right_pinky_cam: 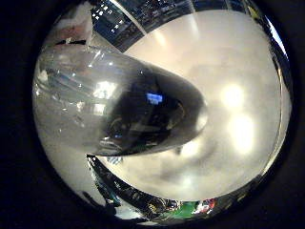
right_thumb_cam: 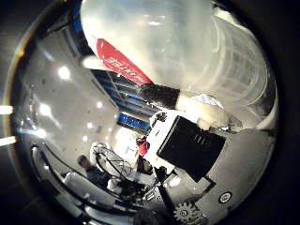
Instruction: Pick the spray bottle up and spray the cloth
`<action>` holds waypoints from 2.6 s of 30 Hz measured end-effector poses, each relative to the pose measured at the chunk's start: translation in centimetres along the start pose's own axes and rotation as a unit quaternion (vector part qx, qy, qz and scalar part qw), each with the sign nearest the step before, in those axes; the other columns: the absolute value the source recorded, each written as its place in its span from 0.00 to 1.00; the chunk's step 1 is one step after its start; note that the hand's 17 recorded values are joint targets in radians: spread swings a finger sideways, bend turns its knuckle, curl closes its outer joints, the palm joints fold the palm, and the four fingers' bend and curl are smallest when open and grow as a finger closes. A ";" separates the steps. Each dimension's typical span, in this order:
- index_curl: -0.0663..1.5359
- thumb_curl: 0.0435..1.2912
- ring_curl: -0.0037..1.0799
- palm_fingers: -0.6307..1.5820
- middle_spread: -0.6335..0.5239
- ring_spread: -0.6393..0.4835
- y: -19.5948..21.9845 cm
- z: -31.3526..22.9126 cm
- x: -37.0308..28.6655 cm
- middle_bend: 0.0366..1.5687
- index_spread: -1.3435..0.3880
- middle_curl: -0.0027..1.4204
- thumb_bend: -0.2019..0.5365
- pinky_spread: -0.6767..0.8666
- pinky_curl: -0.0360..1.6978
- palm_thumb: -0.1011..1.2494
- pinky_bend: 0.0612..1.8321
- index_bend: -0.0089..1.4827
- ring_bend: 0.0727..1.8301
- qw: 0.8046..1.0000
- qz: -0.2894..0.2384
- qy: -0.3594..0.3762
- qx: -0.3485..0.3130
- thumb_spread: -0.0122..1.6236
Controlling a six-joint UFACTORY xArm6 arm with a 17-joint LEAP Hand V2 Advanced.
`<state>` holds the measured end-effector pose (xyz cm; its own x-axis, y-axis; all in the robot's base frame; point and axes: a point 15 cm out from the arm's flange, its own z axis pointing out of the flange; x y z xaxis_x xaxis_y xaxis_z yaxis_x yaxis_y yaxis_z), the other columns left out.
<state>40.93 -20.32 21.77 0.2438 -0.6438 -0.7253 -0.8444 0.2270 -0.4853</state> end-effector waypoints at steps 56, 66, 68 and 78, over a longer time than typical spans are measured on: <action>0.62 0.56 0.79 0.79 0.45 0.36 -3.7 20.5 -18.1 0.91 0.64 0.51 0.25 0.35 0.91 0.85 0.54 0.76 0.72 0.810 -0.312 0.389 -0.309 0.59; 0.62 0.56 0.79 0.79 0.45 0.36 -0.4 22.3 -17.3 0.91 0.64 0.51 0.25 0.35 0.91 0.85 0.54 0.76 0.72 0.806 -0.316 0.378 -0.328 0.59; 0.62 0.56 0.79 0.79 0.45 0.36 -0.6 21.9 -17.6 0.91 0.64 0.51 0.25 0.35 0.91 0.85 0.54 0.76 0.72 0.807 -0.317 0.379 -0.325 0.59; 0.62 0.57 0.79 0.79 0.45 0.36 -1.6 20.7 -18.0 0.91 0.64 0.51 0.25 0.35 0.91 0.84 0.54 0.76 0.72 0.812 -0.313 0.384 -0.307 0.59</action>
<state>47.79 6.02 25.54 0.5475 -0.8118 0.2029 -0.8054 -0.5771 -0.1355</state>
